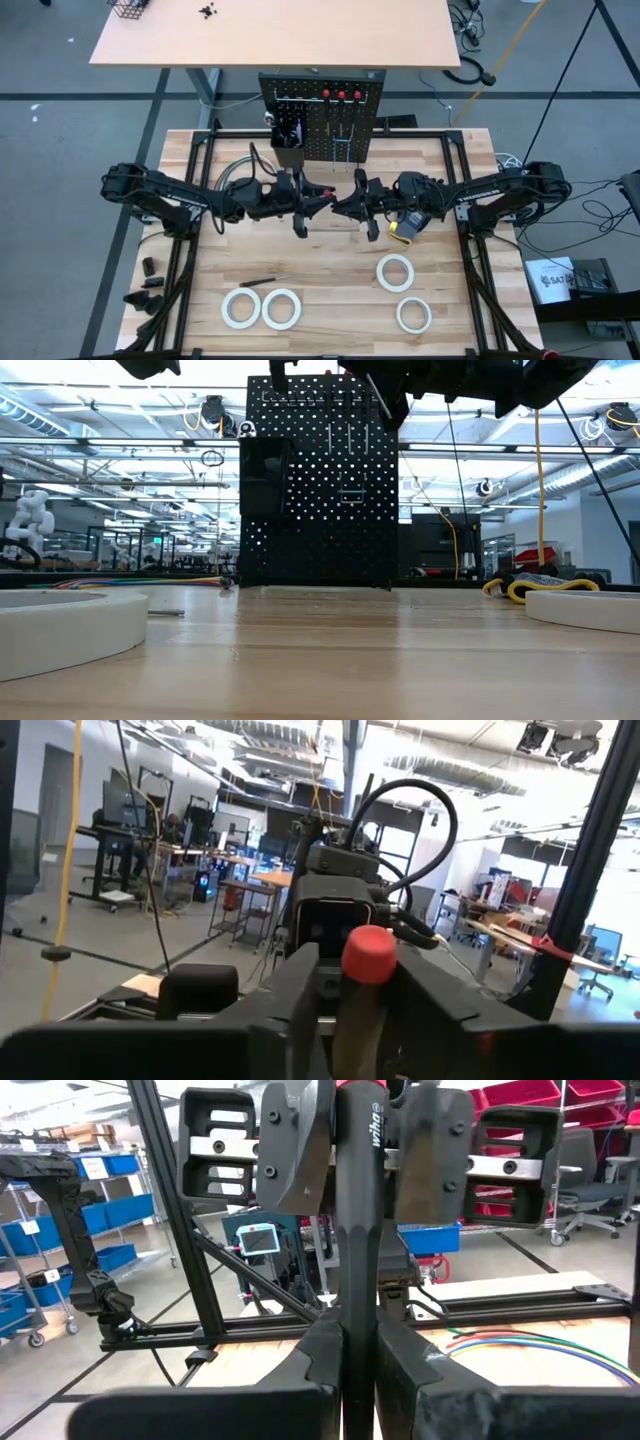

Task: Hang tools onto peg board
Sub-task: Hang the nut driver on the peg board

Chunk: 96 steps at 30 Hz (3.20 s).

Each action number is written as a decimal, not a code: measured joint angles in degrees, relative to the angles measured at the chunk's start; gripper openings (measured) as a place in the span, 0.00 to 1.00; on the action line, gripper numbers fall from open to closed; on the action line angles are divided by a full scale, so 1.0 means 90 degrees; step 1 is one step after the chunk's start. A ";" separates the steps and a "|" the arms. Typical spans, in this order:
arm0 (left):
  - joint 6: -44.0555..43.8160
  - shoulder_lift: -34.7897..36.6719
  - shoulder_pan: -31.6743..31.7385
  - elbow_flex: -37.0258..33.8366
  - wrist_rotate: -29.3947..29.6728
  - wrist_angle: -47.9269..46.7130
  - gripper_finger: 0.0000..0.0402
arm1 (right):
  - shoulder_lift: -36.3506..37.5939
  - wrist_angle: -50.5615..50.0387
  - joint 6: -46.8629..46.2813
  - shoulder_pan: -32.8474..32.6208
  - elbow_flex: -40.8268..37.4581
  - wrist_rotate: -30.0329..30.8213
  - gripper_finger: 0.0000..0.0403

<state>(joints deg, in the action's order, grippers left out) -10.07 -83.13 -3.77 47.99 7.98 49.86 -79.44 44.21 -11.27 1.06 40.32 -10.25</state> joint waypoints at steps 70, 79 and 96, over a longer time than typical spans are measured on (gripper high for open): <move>0.1149 -0.0070 0.2888 0.4906 0.0455 -0.7087 0.11 | 0.2227 -0.3143 -0.0107 0.0758 0.0000 0.0810 0.60; 0.1379 -0.0075 0.2892 0.4906 0.0502 -0.7095 0.11 | 0.2227 -0.3138 -0.0126 0.0758 0.0000 0.0810 0.60; 0.1379 -0.0112 0.3037 0.4906 0.0498 -0.7082 0.21 | 0.2227 -0.3135 -0.0172 0.0758 0.0000 0.0827 0.60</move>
<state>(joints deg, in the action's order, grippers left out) 2.34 -84.14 23.56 92.14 12.46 -13.88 -59.40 15.99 -12.82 7.88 40.32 -2.81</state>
